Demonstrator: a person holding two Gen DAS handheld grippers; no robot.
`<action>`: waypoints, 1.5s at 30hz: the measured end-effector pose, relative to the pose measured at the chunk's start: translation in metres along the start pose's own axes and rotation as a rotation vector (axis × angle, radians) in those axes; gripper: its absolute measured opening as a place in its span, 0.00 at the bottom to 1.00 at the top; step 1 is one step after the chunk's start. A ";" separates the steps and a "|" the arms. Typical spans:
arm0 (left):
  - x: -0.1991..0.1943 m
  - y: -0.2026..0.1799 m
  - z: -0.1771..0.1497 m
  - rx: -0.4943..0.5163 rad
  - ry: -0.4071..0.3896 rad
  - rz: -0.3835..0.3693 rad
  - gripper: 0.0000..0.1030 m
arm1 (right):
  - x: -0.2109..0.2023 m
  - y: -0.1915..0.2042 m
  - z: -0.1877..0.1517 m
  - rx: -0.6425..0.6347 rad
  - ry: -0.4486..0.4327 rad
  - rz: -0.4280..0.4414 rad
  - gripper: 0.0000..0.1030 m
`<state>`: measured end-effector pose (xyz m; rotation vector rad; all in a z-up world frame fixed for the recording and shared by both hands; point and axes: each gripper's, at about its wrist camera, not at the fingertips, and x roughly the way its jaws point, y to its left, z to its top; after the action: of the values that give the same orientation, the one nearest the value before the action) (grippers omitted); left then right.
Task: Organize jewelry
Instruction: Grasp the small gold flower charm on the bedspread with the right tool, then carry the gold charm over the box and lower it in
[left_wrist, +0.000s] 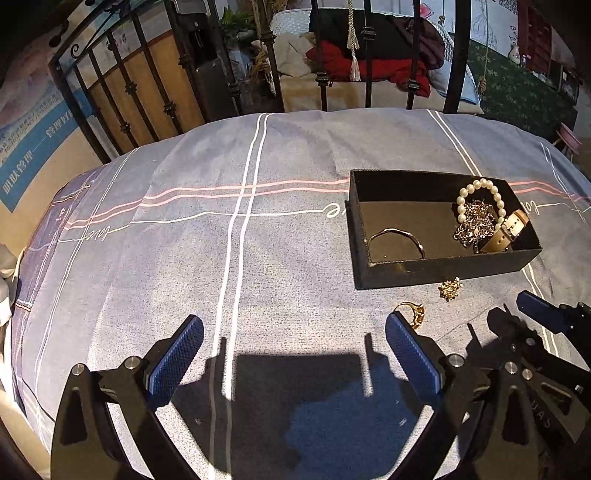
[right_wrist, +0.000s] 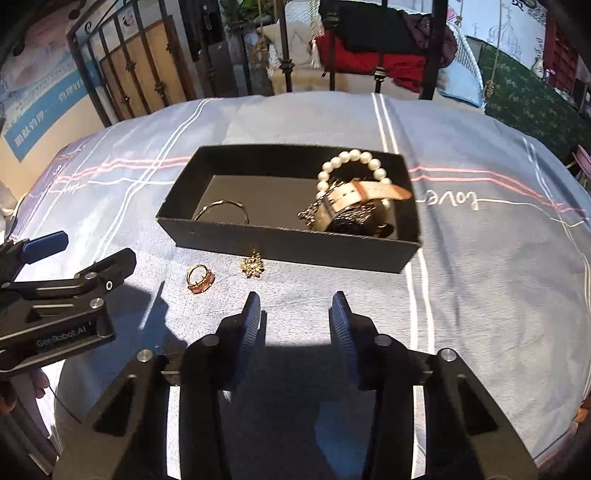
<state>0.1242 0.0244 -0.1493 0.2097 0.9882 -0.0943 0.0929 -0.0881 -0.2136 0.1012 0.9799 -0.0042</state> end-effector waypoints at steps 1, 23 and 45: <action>0.002 0.001 0.000 -0.004 0.004 -0.001 0.94 | 0.003 0.002 0.001 -0.003 0.003 0.010 0.39; 0.023 0.002 0.004 -0.012 0.021 -0.010 0.94 | 0.041 0.019 0.020 -0.013 0.053 0.040 0.33; 0.006 -0.061 0.011 0.049 -0.016 -0.090 0.94 | 0.011 -0.035 0.006 0.055 0.027 -0.066 0.17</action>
<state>0.1265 -0.0372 -0.1565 0.2092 0.9804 -0.2019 0.1023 -0.1231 -0.2222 0.1202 1.0101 -0.0906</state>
